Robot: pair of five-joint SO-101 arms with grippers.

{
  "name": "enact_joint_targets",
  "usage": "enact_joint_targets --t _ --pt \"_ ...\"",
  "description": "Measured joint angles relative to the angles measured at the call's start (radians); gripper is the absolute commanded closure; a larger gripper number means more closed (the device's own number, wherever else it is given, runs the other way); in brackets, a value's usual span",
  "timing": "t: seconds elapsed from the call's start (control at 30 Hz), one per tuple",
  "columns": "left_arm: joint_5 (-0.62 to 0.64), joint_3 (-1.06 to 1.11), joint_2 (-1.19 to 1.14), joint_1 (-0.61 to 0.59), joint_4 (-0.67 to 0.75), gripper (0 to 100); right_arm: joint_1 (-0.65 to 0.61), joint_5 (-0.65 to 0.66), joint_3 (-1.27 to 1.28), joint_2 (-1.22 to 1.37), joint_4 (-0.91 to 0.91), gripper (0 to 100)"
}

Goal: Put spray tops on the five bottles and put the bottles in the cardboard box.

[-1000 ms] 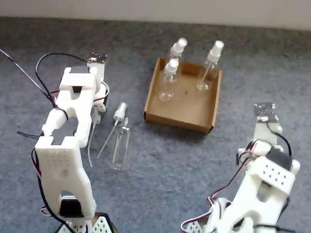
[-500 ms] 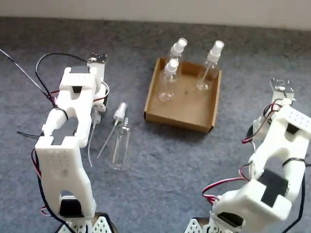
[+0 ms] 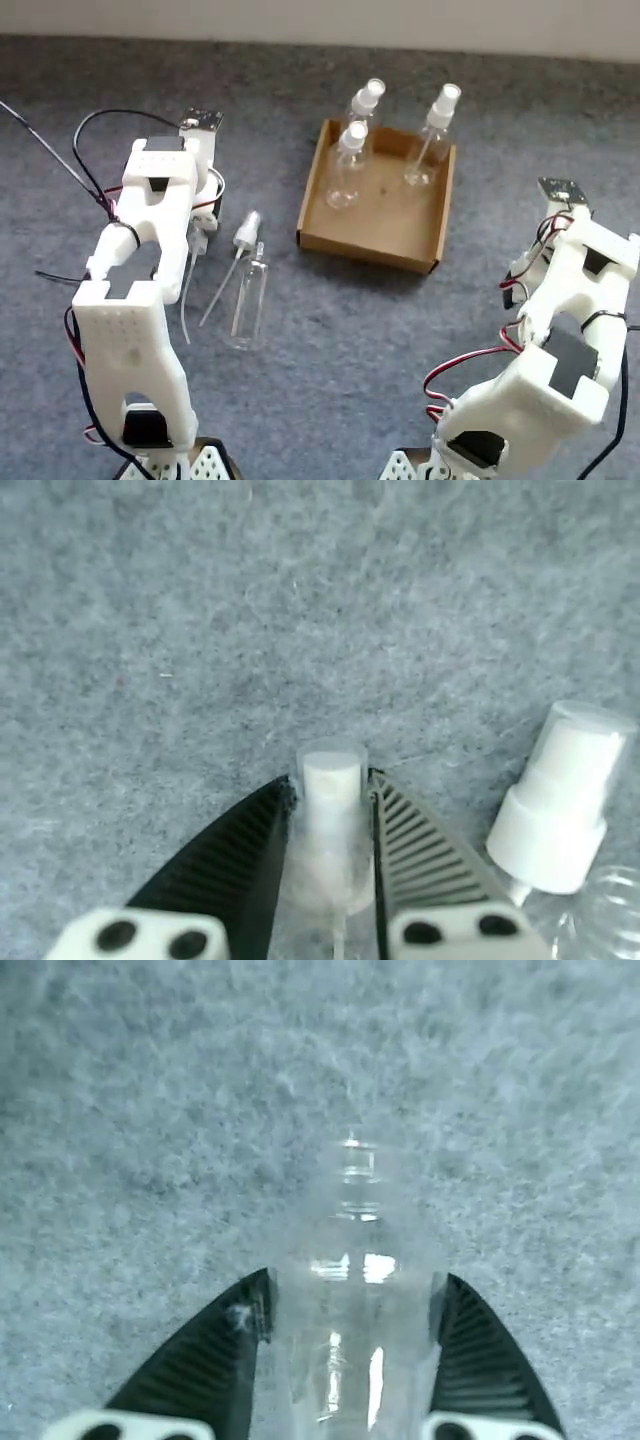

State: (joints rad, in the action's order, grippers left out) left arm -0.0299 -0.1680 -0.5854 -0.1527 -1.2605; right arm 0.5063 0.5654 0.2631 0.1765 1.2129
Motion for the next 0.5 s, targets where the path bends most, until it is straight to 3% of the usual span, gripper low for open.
enact_joint_targets --t 0.5 --pt "0.000 0.008 0.000 0.000 0.002 100 -0.005 -0.038 -0.166 0.000 0.064 75.3"
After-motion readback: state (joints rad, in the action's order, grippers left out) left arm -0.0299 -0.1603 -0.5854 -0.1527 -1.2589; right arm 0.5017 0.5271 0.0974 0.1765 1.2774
